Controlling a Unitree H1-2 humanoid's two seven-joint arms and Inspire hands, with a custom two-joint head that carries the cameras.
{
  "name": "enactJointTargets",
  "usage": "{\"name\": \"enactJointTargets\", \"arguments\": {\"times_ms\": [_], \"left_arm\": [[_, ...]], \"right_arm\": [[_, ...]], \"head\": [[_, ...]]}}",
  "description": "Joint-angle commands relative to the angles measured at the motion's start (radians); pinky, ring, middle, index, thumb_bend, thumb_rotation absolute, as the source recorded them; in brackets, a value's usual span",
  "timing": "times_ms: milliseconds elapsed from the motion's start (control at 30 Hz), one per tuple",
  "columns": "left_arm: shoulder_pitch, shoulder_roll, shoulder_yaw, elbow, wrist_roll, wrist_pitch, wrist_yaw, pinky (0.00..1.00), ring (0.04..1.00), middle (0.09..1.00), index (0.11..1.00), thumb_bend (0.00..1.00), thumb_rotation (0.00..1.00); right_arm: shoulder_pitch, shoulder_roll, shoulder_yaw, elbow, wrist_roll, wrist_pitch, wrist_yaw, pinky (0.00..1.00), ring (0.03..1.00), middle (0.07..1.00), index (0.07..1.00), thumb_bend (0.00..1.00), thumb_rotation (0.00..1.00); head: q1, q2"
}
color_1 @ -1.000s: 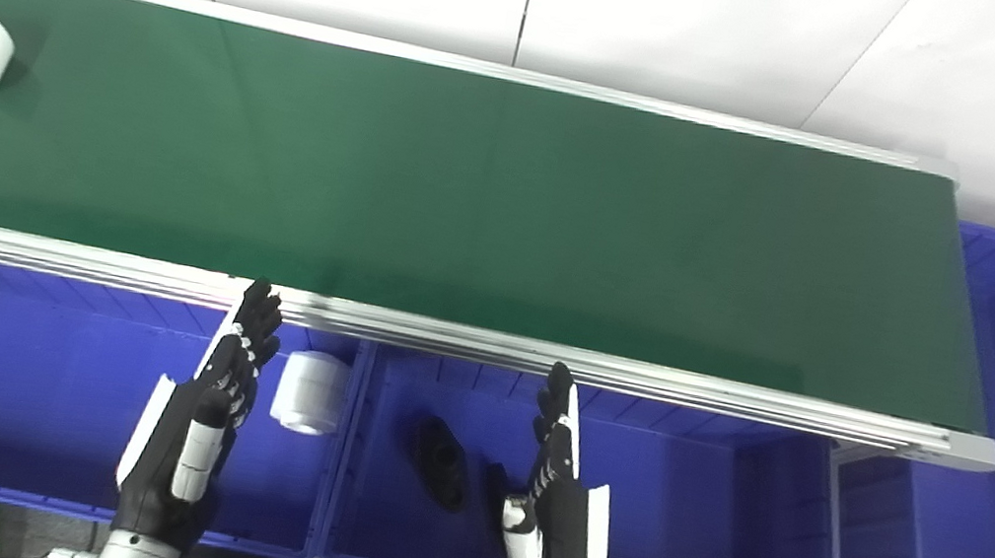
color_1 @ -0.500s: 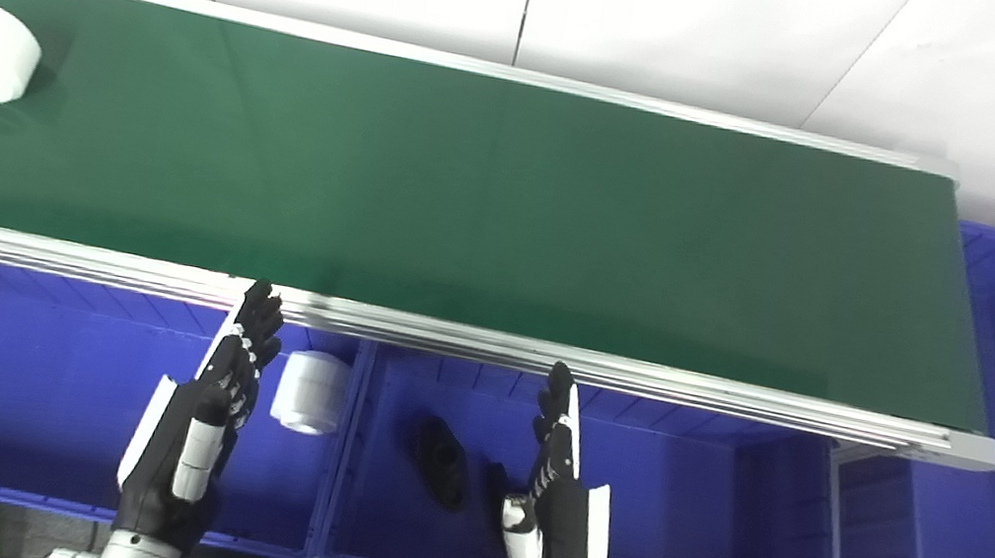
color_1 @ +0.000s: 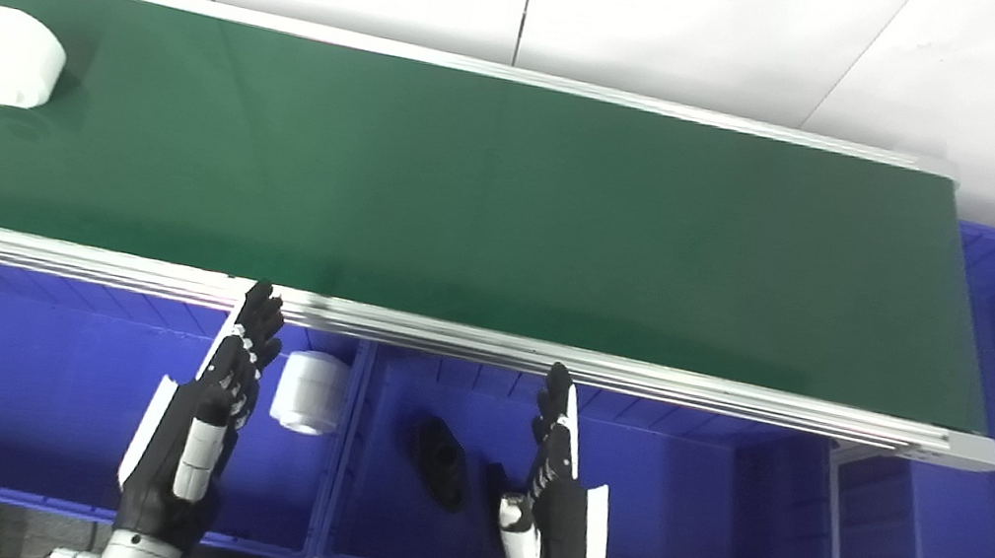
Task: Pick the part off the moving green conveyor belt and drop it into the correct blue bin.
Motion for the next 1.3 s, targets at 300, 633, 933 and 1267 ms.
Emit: {"name": "enactJointTargets", "arguments": {"times_ms": [300,633,933,1267], "left_arm": [[-0.015,-0.057,-0.027,0.104,0.080,-0.116,0.033,1.00,1.000,1.000,1.000,0.84,1.00],[-0.062,-0.111,-0.047,0.236,0.119,-0.177,0.087,1.00,0.999,1.000,1.000,0.76,0.99],[-0.108,-0.125,-0.068,0.314,0.171,-0.206,0.159,0.98,0.983,1.000,1.000,0.75,1.00],[-0.091,-0.096,-0.113,0.240,0.213,-0.206,0.200,0.96,0.962,0.993,0.986,0.74,1.00]], "right_arm": [[-0.032,-0.025,-0.049,0.056,0.062,-0.053,0.030,1.00,1.000,1.000,1.000,0.97,0.98],[-0.078,-0.074,-0.100,0.121,0.124,-0.065,0.074,1.00,1.000,1.000,1.000,0.98,0.99],[-0.111,-0.096,-0.131,0.171,0.163,-0.076,0.112,1.00,1.000,1.000,1.000,1.00,1.00],[-0.087,-0.085,-0.134,0.110,0.151,-0.040,0.117,1.00,1.000,1.000,1.000,1.00,0.99]], "head": [[0.174,-0.076],[0.283,-0.168],[0.392,-0.216],[0.410,-0.165]]}}
